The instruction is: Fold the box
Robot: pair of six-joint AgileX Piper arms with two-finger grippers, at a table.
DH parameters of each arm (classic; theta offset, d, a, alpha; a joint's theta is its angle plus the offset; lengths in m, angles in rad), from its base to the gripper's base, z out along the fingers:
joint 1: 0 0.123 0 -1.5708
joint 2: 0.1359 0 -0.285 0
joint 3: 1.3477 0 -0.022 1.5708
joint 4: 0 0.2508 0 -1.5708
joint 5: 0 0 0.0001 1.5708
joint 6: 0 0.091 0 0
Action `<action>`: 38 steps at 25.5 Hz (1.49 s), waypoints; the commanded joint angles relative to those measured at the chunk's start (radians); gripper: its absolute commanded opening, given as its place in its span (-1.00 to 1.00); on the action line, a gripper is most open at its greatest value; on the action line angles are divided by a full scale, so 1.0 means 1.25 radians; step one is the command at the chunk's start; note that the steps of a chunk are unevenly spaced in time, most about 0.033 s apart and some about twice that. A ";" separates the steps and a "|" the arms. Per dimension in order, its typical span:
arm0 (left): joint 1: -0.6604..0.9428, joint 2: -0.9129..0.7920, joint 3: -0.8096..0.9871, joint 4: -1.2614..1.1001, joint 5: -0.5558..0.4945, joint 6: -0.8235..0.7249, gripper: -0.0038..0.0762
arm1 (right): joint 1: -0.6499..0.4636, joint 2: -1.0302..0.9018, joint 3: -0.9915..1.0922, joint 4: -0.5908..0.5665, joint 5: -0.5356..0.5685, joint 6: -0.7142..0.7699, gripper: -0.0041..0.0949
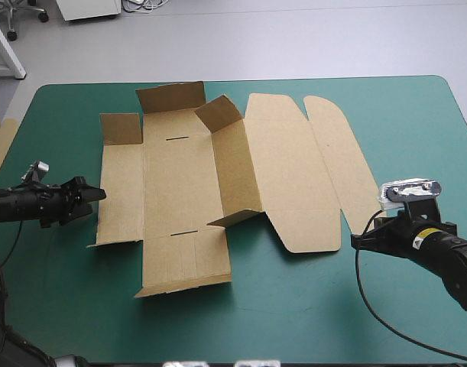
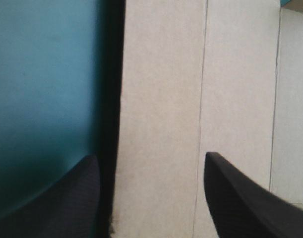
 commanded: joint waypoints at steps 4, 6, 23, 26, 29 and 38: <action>0.011 0.014 -0.021 -0.024 0.042 0.006 0.22 | 0.002 -0.001 -0.027 -0.003 -0.038 -0.008 -0.94; 0.011 0.024 -0.021 -0.027 0.060 0.010 0.22 | 0.002 -0.001 -0.027 -0.007 -0.038 -0.008 -0.94; -0.104 0.036 -0.023 -0.057 0.114 0.062 0.22 | 0.002 -0.003 -0.027 -0.009 -0.041 -0.008 -0.94; -0.115 0.036 -0.032 -0.070 0.132 0.064 0.21 | 0.002 -0.003 -0.027 -0.009 -0.041 -0.008 -0.94; -0.137 0.036 -0.055 -0.059 0.142 0.067 0.20 | 0.002 -0.003 -0.027 -0.009 -0.041 -0.008 -0.94; -0.161 0.036 -0.061 -0.033 0.139 0.070 -0.12 | 0.002 -0.003 -0.027 -0.009 -0.043 -0.008 -0.94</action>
